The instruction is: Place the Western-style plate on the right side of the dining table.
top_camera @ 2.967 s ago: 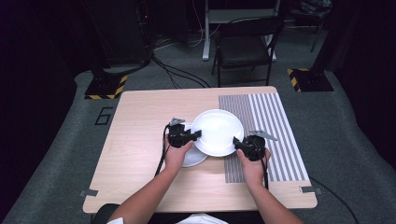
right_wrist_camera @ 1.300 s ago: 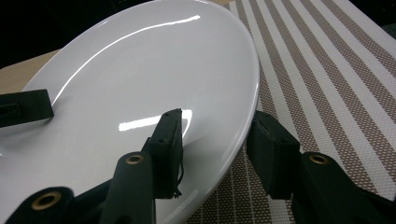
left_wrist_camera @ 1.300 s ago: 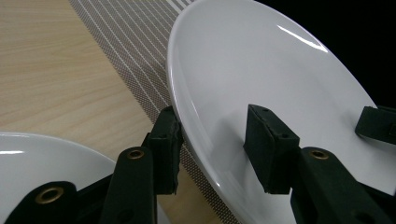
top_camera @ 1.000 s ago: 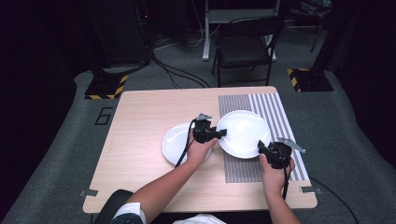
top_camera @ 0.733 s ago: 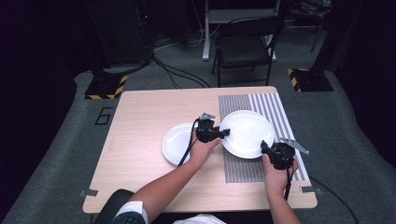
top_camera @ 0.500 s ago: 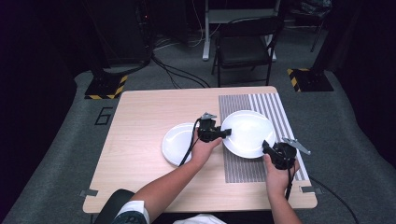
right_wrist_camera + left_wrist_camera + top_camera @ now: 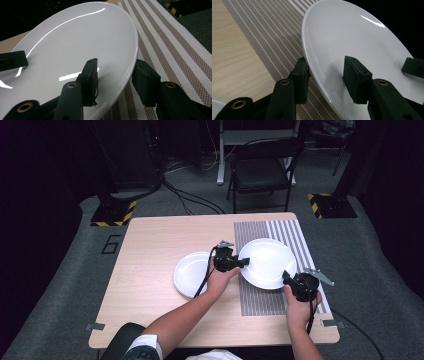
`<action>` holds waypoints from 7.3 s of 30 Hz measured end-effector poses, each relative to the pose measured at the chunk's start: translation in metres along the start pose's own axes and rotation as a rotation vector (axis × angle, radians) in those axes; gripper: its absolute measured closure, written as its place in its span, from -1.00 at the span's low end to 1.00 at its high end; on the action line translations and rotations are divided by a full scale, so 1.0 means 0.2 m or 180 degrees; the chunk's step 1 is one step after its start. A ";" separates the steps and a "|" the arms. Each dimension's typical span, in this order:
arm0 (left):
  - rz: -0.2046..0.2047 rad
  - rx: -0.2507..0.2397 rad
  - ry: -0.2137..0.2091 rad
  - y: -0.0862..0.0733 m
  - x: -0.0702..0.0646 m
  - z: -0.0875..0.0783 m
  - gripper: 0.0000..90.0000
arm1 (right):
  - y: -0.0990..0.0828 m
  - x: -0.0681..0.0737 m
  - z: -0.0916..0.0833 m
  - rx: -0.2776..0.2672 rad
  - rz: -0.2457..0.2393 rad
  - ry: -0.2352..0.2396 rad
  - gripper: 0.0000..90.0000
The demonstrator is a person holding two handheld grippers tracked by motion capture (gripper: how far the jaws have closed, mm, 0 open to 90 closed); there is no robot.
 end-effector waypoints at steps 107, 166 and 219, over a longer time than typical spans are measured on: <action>0.0157 0.0363 0.0434 -0.07 -0.07 0.36 0.15 | -0.07 -0.22 0.20 0.0430 -0.0106 -0.0473 0.10; 0.0482 0.0300 0.0534 -0.02 -0.06 0.29 0.06 | -0.03 -0.21 0.14 0.0374 -0.0258 -0.0487 0.02; 0.0175 -0.0134 0.0997 -0.01 0.56 -0.48 -0.02 | 0.00 0.44 0.29 0.0627 -0.1191 0.0790 -0.09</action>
Point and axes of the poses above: each handheld gripper's, and its own axes: z roughly forward along the jaws, y roughly out of its top, x roughly to its left, the point moved 2 cm from there along z, roughly forward along the jaws, and after that the axes turned 10 degrees about y, right-handed, at the moved point
